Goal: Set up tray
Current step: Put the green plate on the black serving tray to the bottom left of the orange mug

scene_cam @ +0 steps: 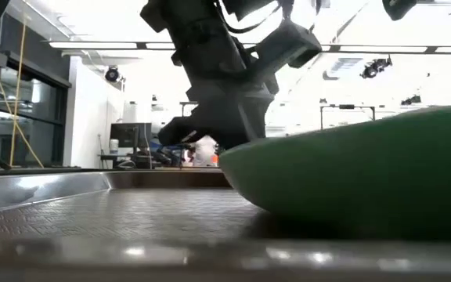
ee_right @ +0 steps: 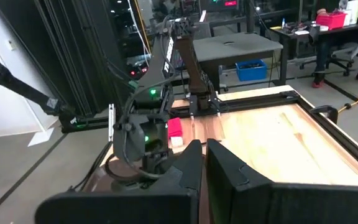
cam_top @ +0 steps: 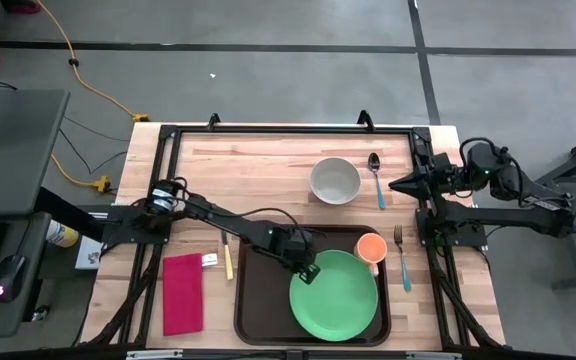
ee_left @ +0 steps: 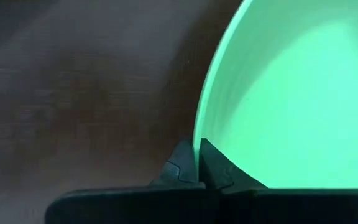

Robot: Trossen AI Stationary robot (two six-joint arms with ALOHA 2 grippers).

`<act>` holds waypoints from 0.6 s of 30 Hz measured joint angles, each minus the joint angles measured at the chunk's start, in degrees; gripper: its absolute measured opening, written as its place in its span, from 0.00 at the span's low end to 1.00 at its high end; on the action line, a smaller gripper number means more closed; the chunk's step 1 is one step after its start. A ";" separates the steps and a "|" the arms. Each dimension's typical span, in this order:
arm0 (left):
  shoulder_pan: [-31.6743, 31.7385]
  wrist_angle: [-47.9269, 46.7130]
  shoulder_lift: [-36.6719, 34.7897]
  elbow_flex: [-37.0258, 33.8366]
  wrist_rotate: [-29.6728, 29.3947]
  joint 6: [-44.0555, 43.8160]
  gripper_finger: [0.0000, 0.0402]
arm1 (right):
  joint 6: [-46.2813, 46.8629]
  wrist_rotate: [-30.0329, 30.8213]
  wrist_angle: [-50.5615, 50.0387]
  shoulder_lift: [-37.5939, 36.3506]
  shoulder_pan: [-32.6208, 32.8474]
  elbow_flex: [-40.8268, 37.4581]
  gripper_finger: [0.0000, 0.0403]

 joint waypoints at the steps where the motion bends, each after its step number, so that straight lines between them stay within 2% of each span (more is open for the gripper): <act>1: 0.00 -1.03 0.48 0.86 0.02 0.12 0.03 | 0.00 0.04 -0.04 0.00 0.00 0.00 0.00; 11: 0.60 -14.47 0.70 6.50 -3.00 3.17 0.03 | 0.04 0.07 -0.51 0.00 0.00 0.00 0.00; 18: 0.81 -12.77 0.74 6.90 -3.45 5.75 0.03 | 0.02 0.07 -0.51 0.00 0.00 0.00 0.00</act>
